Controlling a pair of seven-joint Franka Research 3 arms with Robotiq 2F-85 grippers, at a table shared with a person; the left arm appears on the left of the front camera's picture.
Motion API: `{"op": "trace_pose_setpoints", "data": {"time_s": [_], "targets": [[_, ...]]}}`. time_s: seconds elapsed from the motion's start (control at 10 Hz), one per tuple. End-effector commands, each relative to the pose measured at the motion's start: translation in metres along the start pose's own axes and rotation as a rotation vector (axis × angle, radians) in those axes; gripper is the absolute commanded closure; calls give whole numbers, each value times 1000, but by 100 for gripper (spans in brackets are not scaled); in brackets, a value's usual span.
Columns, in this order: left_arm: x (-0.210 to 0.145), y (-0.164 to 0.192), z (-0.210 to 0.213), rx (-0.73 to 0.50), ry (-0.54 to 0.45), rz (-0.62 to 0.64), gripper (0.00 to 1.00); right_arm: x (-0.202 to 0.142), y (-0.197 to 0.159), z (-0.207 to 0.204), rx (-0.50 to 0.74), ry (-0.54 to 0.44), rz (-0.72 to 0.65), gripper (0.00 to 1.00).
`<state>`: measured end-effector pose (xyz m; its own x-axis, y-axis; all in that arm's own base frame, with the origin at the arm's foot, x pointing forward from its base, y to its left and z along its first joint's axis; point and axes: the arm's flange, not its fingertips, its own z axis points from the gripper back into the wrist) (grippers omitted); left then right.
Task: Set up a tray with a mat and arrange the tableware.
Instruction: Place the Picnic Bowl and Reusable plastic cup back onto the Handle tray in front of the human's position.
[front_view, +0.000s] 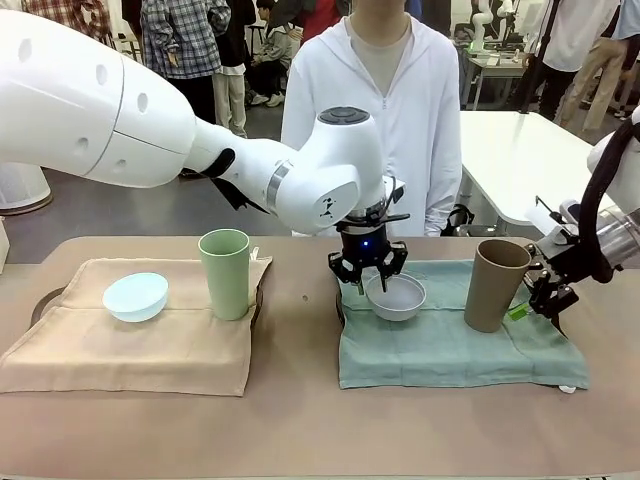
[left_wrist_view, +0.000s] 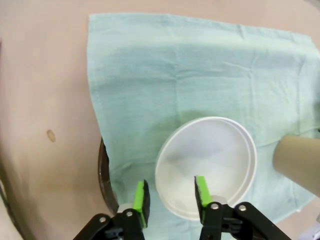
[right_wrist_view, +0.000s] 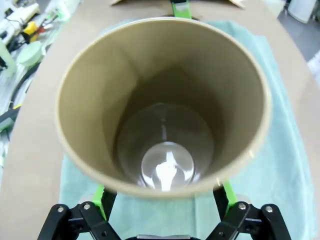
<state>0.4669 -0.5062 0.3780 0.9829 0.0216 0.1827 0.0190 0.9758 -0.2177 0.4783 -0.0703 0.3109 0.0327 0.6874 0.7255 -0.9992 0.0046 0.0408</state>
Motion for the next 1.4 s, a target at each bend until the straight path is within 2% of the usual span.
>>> {"op": "trace_pose_setpoints", "data": {"time_s": [0.0, 0.1, 0.2, 0.3, 0.5, 0.7, 0.9, 1.1, 1.2, 1.3], "targets": [[-13, 15, 18, -33, -3, -11, 35, 3, 2, 22, -35, 31, -106, 0], [-17, 18, 26, -42, -6, -17, 0, 8, 7, 31, -61, 37, -155, 0], [-22, 23, 40, -47, -8, -23, 15, 16, 16, 43, -113, 134, -219, 0], [-33, 25, 59, -48, -15, -35, 0, 28, 29, 63, -175, 252, -292, 0], [-48, 33, 107, -42, -73, -91, 0, 70, 53, 89, -224, 421, -451, 0], [-69, 41, 162, -2, -128, -161, 0, 124, 78, 104, -282, 582, -552, 0], [-82, 47, 205, 97, -112, -236, 0, 161, 90, 108, -370, 559, -689, 0], [-96, 48, 238, 173, -154, -267, 0, 198, 116, 113, -500, 554, -750, 0], [-101, 49, 250, 193, -176, -272, 0, 215, 127, 121, -537, 580, -817, 0], [-100, 53, 258, 207, -191, -261, 0, 225, 129, 121, -661, 616, -870, 0]]}}
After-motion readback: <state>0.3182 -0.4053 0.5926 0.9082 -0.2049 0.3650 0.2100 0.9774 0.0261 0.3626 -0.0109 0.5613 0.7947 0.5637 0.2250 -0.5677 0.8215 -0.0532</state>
